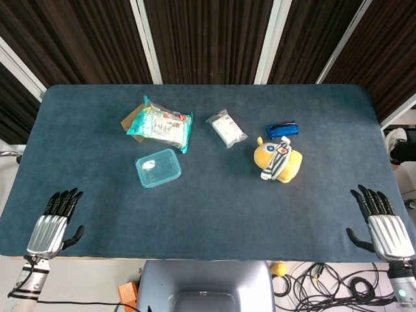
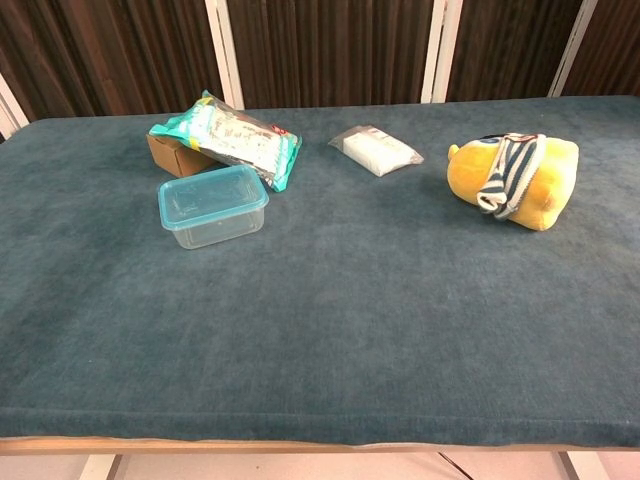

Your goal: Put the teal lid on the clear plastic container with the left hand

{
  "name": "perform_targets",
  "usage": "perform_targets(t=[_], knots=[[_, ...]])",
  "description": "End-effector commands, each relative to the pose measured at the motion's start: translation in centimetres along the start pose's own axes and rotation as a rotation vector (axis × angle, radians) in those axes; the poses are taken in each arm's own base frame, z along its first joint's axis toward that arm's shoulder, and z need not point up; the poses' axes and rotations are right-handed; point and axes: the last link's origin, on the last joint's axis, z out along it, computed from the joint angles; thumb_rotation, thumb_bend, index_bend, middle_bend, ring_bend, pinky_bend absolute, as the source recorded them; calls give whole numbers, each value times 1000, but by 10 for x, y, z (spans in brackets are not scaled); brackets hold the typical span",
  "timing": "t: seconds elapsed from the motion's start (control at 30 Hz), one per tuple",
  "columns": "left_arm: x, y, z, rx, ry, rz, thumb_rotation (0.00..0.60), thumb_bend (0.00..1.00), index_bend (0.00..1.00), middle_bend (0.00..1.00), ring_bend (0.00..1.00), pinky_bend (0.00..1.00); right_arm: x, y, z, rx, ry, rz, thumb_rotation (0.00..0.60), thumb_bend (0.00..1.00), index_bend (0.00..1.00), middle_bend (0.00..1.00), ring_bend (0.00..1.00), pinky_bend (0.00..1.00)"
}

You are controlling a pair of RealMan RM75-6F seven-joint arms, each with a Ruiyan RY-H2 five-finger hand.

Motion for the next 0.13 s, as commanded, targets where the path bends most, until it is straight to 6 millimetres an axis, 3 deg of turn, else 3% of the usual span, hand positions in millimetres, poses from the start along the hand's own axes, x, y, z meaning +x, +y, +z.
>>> perform_targets(t=[0.03, 0.13], knots=[[3, 0, -6, -22, 32, 72, 600, 352, 0, 5, 0, 0, -2, -2, 1, -2, 1, -11, 600, 252, 0, 0, 0, 0], [2, 1, -8, -19, 46, 80, 600, 351, 0, 4, 0, 0, -2, -3, 1, -8, 2, -15, 600, 252, 0, 0, 0, 0]])
